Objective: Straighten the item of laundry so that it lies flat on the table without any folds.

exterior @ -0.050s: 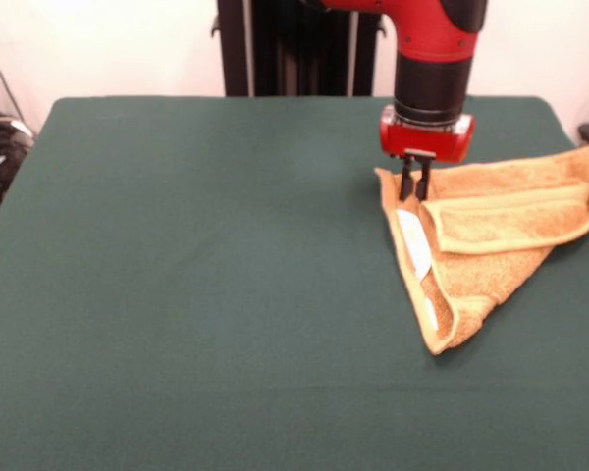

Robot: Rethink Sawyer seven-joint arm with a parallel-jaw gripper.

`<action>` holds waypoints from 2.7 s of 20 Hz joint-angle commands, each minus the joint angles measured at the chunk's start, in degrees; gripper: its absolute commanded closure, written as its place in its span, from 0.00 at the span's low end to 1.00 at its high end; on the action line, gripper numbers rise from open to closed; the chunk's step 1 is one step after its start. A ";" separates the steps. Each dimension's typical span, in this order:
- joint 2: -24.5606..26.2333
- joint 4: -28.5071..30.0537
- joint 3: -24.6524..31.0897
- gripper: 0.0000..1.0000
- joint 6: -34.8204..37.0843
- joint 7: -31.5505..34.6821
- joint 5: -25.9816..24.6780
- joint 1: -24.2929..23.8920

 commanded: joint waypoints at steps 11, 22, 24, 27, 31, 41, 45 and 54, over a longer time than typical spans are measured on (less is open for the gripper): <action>-20.74 10.78 1.13 1.00 14.53 3.09 -5.32 -7.16; -27.39 10.75 7.59 1.00 23.81 -5.49 -14.75 -23.61; -25.59 8.97 8.73 1.00 24.24 -5.97 -16.18 -25.61; -24.16 7.73 10.47 1.00 24.42 -5.79 -17.54 -27.70; -23.01 7.08 12.60 1.00 24.50 -5.05 -19.16 -29.76; -21.66 6.34 16.83 0.00 22.28 -3.38 -22.85 -32.48; -22.44 5.39 15.53 0.00 21.05 -1.91 -24.89 -30.77; -25.36 2.49 14.85 0.00 24.56 0.34 -24.40 -26.79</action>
